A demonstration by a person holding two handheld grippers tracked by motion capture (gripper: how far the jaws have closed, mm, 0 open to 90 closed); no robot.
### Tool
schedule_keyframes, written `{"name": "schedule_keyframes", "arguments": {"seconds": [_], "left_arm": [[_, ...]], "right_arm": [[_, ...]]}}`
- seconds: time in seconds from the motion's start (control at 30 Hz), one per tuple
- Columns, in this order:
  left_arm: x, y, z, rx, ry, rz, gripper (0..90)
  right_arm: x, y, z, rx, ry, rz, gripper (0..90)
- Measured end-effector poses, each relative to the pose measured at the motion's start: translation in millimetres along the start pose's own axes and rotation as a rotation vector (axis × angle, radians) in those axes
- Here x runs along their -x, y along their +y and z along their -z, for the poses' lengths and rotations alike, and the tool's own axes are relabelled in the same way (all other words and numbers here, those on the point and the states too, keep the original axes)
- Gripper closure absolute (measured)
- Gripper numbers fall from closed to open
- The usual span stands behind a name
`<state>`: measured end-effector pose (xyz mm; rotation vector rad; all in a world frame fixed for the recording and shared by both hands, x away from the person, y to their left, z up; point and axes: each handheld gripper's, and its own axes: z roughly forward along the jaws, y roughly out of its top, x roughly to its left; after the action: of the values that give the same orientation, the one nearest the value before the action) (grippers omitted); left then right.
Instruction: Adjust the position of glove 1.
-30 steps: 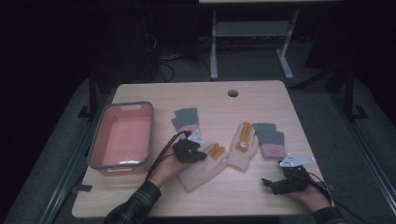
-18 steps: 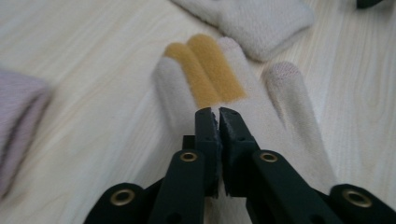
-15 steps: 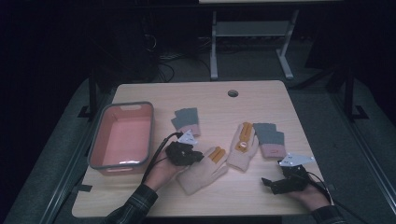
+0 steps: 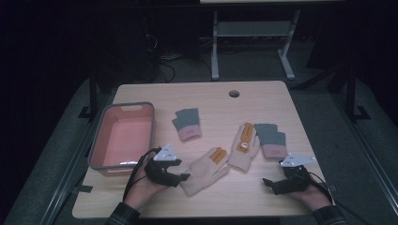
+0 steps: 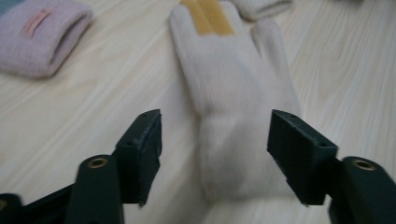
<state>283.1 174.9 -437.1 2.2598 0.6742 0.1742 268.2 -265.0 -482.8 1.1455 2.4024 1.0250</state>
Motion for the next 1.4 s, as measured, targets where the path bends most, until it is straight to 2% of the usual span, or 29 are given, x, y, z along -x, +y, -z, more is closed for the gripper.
{"name": "schedule_keyframes", "arguments": {"seconds": [0.07,0.13,0.3,0.37,0.43,0.47,0.5,0.53,0.67,0.77,0.9,1.07,1.13,1.27,1.33,1.4], "left_arm": [[1.9,-4.9,1.5,-0.001,0.003,0.008,29.7],[5.9,-18.3,4.3,-0.016,0.019,0.003,26.4],[8.4,-33.2,1.6,-0.039,0.057,0.0,19.4],[7.3,-37.1,0.9,-0.046,0.059,-0.005,16.8],[7.2,-39.0,-0.2,-0.052,0.057,-0.005,15.1],[6.7,-41.7,-1.2,-0.05,0.051,-0.004,14.6],[6.7,-42.9,-1.2,-0.052,0.052,-0.013,14.6],[7.4,-44.5,-1.8,-0.048,0.059,-0.022,14.5],[7.2,-46.5,-2.5,-0.033,0.063,-0.039,14.0],[5.8,-51.6,-4.1,0.015,0.053,-0.058,12.4],[4.8,-53.7,-2.4,0.022,0.041,-0.065,12.9],[3.9,-54.1,-1.6,0.019,0.037,-0.071,13.0],[3.9,-54.1,-1.6,0.019,0.037,-0.071,13.1],[3.9,-54.1,-1.6,0.019,0.037,-0.071,13.0],[3.9,-54.0,-1.6,0.018,0.037,-0.072,13.0],[3.9,-54.1,-1.6,0.019,0.037,-0.071,13.0]], "right_arm": [[0.0,0.0,0.0,0.0,0.0,-0.001,3.2],[0.0,0.0,0.0,0.0,0.0,0.0,3.2],[0.4,0.4,0.0,-0.002,0.003,0.002,3.1],[1.1,1.6,0.0,-0.012,0.004,0.01,3.5],[1.0,2.5,0.3,-0.021,0.006,0.01,5.5],[1.2,5.5,3.0,-0.038,0.023,0.017,12.3],[1.7,7.5,5.1,-0.035,0.023,0.016,13.4],[0.7,9.1,7.4,-0.019,0.017,-0.001,14.2],[-0.6,14.0,11.2,0.002,0.026,-0.011,16.5],[-2.5,18.0,10.5,-0.004,0.039,0.004,19.7],[-3.7,26.7,7.3,0.007,0.058,0.029,23.7],[-3.7,35.8,4.0,0.015,0.072,0.039,27.8],[-5.0,40.9,1.5,0.017,0.086,0.056,33.0],[-6.3,48.9,-1.2,0.023,0.115,0.07,53.9],[-6.6,54.1,-4.4,0.024,0.12,0.075,61.5],[-6.0,56.9,-6.6,0.021,0.124,0.073,64.5]]}}
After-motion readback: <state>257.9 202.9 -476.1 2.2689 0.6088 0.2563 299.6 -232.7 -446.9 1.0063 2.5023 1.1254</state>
